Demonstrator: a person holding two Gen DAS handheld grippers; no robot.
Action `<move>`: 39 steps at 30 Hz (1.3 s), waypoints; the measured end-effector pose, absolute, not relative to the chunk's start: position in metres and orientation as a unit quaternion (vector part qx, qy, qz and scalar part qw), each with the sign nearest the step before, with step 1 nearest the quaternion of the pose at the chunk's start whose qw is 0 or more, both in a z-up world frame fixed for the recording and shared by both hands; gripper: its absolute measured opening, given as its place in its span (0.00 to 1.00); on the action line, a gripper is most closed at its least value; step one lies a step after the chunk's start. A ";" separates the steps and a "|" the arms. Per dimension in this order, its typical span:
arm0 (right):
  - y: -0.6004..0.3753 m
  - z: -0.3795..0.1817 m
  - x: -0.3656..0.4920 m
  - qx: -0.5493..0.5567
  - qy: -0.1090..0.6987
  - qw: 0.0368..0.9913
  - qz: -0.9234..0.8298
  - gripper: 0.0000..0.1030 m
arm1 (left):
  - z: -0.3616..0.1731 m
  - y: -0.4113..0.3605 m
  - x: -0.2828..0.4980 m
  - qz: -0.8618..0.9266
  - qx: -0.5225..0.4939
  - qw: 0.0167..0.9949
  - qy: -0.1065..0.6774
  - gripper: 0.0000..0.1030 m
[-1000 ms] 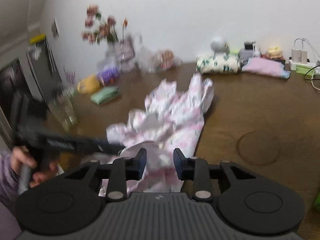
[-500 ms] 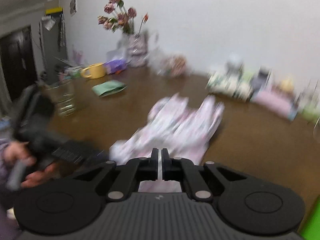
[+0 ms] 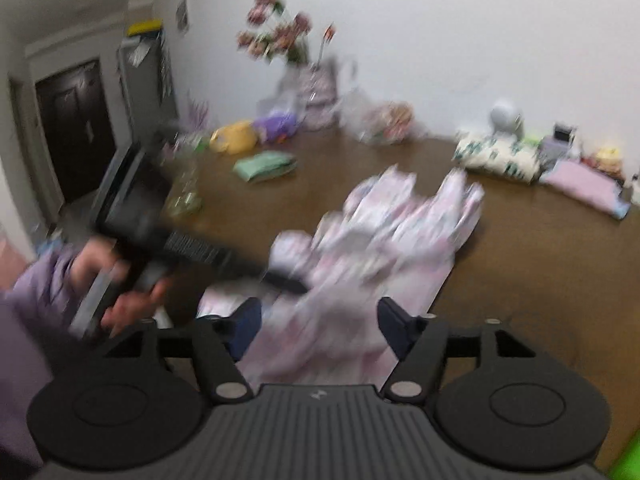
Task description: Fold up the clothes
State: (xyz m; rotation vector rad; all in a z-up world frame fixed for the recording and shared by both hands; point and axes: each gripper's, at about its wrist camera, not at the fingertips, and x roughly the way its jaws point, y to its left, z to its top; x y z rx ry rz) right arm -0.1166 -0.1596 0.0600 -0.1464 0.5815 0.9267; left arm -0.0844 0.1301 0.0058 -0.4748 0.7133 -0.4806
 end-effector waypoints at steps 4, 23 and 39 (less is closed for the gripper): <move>-0.144 0.044 -0.125 -0.095 0.283 0.845 0.444 0.56 | 0.002 0.131 -0.087 -0.222 -0.238 0.879 0.349 0.20; -0.134 0.060 -0.006 0.095 0.369 0.845 0.375 0.07 | 0.029 0.109 -0.111 -0.261 -0.116 0.910 0.301 0.60; -0.149 0.073 -0.058 0.047 0.288 0.875 0.386 0.36 | 0.011 0.117 -0.066 -0.281 -0.231 0.865 0.345 0.13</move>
